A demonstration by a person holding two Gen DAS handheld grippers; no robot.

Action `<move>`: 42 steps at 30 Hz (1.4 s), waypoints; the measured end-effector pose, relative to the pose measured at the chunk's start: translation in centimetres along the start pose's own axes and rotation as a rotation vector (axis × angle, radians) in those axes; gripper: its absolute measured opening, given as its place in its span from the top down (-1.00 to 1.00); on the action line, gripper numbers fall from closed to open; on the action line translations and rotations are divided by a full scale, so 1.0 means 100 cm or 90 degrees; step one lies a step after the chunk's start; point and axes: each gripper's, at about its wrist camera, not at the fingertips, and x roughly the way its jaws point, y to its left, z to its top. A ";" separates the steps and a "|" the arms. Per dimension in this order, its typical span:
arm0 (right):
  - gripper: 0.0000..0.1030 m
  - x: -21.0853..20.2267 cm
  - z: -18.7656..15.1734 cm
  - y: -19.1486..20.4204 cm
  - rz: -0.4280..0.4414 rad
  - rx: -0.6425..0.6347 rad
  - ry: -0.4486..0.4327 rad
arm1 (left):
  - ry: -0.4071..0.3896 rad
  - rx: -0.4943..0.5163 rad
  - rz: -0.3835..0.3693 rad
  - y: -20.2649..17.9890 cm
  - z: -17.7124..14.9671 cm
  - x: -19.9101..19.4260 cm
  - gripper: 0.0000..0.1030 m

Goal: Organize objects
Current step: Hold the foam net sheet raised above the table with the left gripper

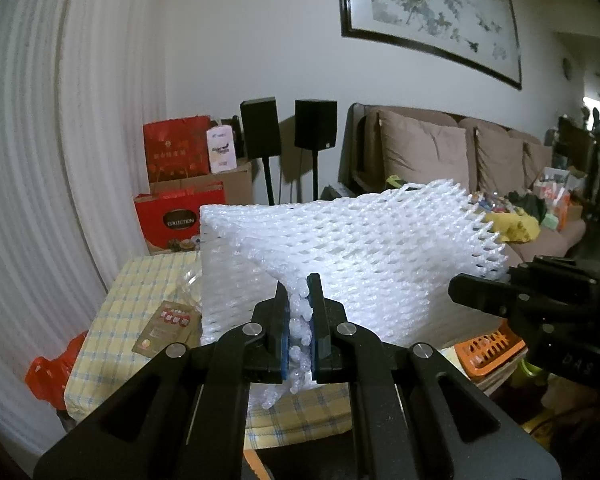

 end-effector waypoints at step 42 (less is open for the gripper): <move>0.63 -0.017 0.003 0.002 0.006 0.005 -0.026 | -0.025 -0.002 0.001 -0.004 0.008 -0.020 0.88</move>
